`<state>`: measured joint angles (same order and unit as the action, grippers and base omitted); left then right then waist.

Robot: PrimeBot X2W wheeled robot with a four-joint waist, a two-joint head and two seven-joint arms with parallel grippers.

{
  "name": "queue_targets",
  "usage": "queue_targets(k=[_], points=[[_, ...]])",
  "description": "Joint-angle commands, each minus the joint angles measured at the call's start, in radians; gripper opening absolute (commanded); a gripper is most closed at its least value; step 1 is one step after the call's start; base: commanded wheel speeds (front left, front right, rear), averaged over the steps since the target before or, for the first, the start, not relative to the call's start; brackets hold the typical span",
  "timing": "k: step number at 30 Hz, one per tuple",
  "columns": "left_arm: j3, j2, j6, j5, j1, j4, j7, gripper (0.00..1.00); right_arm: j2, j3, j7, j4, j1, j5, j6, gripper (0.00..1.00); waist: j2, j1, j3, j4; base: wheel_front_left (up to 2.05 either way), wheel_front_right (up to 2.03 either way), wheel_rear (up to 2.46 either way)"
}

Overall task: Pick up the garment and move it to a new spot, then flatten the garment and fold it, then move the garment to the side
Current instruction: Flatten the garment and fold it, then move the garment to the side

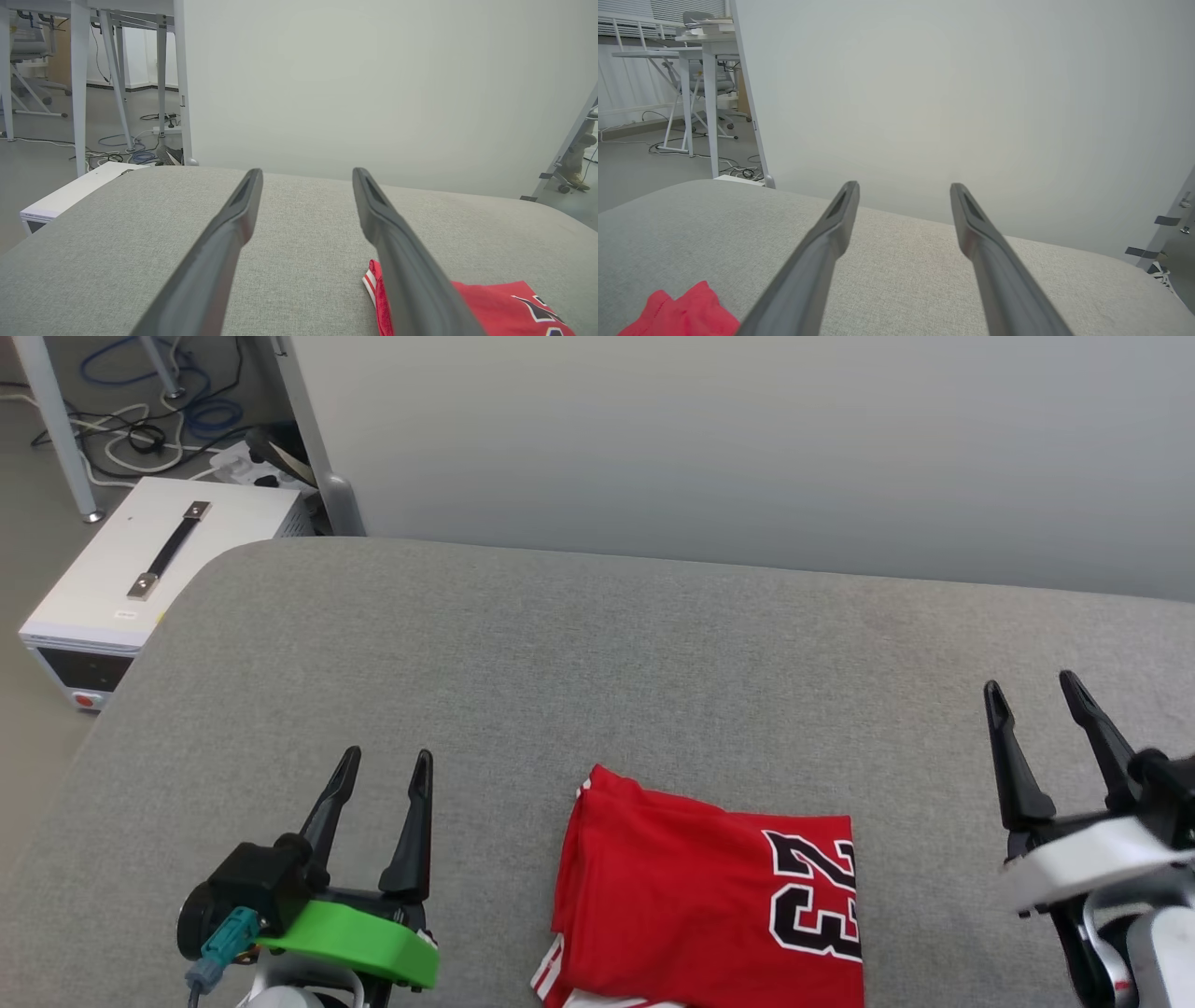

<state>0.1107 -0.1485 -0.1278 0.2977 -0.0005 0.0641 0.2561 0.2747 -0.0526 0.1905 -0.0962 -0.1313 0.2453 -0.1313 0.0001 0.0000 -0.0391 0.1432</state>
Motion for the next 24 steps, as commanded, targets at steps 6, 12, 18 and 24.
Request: queue_targets(k=[6,12,18,24], points=[[0.015,-0.004,-0.003,-0.007,0.019,-0.003,0.006,1.0,-0.121,0.102,0.036,0.151,0.168,-0.042,0.001,1.0,-0.0001,0.0,0.019,-0.034,0.0,0.0,0.0],[0.012,0.003,-0.003,0.022,0.043,0.002,0.006,1.0,-0.171,0.138,0.055,0.166,0.251,-0.046,0.001,1.0,-0.0001,0.0,0.015,-0.042,0.0,0.0,0.0],[0.024,-0.005,-0.003,0.01,0.059,0.025,0.006,1.0,-0.183,0.137,0.064,0.136,0.27,-0.051,0.001,1.0,-0.0001,0.0,0.011,-0.046,0.0,0.0,0.0],[0.028,-0.003,-0.003,0.003,0.057,0.03,0.006,1.0,-0.183,0.122,0.067,0.122,0.263,-0.049,0.001,1.0,-0.0001,0.0,0.008,-0.044,0.0,0.0,0.0]])
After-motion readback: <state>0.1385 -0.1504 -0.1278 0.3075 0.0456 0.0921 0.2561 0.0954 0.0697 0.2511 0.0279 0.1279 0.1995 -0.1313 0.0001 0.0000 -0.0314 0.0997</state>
